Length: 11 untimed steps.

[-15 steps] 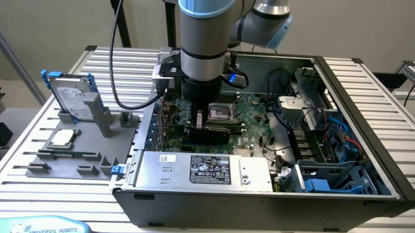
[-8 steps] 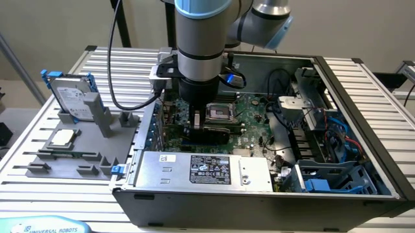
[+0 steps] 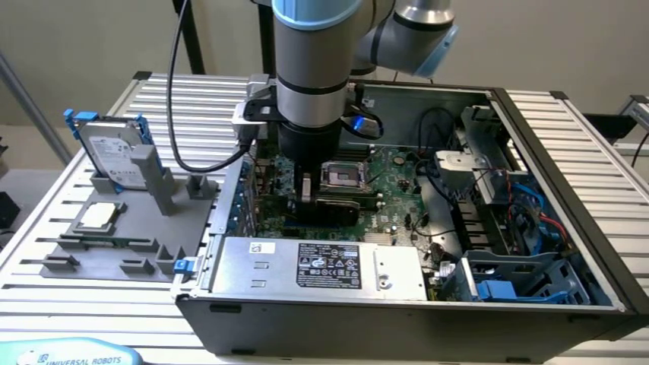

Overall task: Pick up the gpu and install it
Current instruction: 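Insert the gpu into the slot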

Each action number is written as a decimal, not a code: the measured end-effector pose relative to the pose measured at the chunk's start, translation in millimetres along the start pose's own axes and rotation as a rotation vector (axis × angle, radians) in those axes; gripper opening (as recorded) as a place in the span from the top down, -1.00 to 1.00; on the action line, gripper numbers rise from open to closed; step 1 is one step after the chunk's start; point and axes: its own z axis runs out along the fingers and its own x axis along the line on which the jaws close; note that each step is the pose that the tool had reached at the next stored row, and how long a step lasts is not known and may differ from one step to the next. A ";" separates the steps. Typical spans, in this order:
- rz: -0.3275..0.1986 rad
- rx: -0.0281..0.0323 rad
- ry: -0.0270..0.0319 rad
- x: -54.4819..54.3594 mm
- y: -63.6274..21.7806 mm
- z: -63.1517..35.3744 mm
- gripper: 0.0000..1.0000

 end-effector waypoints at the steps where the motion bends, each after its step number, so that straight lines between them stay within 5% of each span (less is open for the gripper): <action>1: 0.000 0.0005 0.0003 0.0 -0.2 0.0 0.44; 4: -0.001 0.0003 0.0010 0.1 -0.5 -0.9 0.18; 11: -0.001 0.0005 0.0006 -0.1 -0.2 -21.9 0.18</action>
